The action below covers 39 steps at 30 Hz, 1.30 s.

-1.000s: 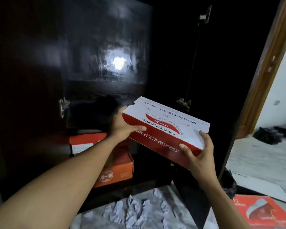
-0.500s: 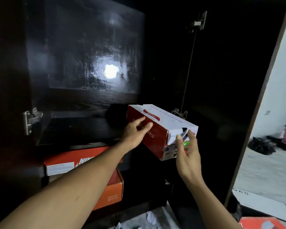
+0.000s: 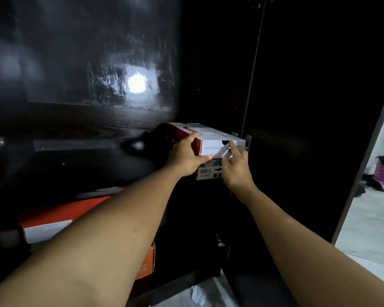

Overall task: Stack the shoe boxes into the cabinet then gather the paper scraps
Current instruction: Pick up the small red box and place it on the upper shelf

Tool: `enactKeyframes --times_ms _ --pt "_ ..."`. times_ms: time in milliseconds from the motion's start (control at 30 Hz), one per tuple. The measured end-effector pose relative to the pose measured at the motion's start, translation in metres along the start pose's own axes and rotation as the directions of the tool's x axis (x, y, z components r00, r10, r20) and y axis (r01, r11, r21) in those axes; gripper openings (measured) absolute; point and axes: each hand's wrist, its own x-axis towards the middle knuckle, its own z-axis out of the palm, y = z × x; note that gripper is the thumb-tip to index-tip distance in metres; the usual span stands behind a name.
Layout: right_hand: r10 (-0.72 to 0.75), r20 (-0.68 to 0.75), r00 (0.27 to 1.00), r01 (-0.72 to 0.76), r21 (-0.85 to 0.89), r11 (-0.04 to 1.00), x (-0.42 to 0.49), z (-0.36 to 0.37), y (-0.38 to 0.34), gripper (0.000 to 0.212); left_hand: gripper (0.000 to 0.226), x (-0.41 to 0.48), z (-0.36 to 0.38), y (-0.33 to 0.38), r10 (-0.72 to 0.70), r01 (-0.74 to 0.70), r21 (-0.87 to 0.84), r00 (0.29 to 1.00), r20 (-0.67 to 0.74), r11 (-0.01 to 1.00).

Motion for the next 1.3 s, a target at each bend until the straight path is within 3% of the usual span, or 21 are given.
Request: enactKeyframes --times_ms 233,433,667,833,967,1067,1300 --pt "0.092 0.125 0.988 -0.086 -0.052 0.995 0.048 0.01 0.012 0.064 0.091 0.042 0.021 -0.016 -0.04 0.041 0.035 0.999 -0.012 0.999" --pt "0.062 0.089 0.994 -0.065 0.031 0.997 0.058 0.019 0.028 0.057 0.095 0.051 0.022 -0.027 -0.03 0.03 -0.002 1.0 -0.002 1.0" --pt "0.043 0.137 0.99 -0.046 0.015 0.999 0.053 0.001 0.019 0.045 0.102 0.045 0.01 -0.021 -0.052 0.044 0.062 0.989 0.142 0.997" --pt "0.052 0.085 0.995 -0.055 0.041 0.998 -0.004 -0.026 0.02 0.043 0.112 0.003 0.005 -0.017 -0.024 0.023 0.03 0.999 0.03 0.999" --pt "0.141 0.11 0.984 -0.139 -0.026 0.99 -0.054 -0.062 0.019 0.067 0.112 -0.047 0.002 -0.011 -0.025 0.025 0.044 0.999 0.02 0.999" --pt "0.208 0.198 0.958 -0.196 -0.081 0.977 -0.091 -0.102 0.016 0.073 0.112 -0.086 -0.001 0.002 -0.046 0.043 0.071 0.998 0.035 0.997" --pt "0.211 0.111 0.971 -0.191 -0.168 0.967 -0.192 -0.189 -0.003 0.074 0.122 -0.184 -0.015 0.054 -0.058 0.064 -0.013 0.955 0.29 0.998"
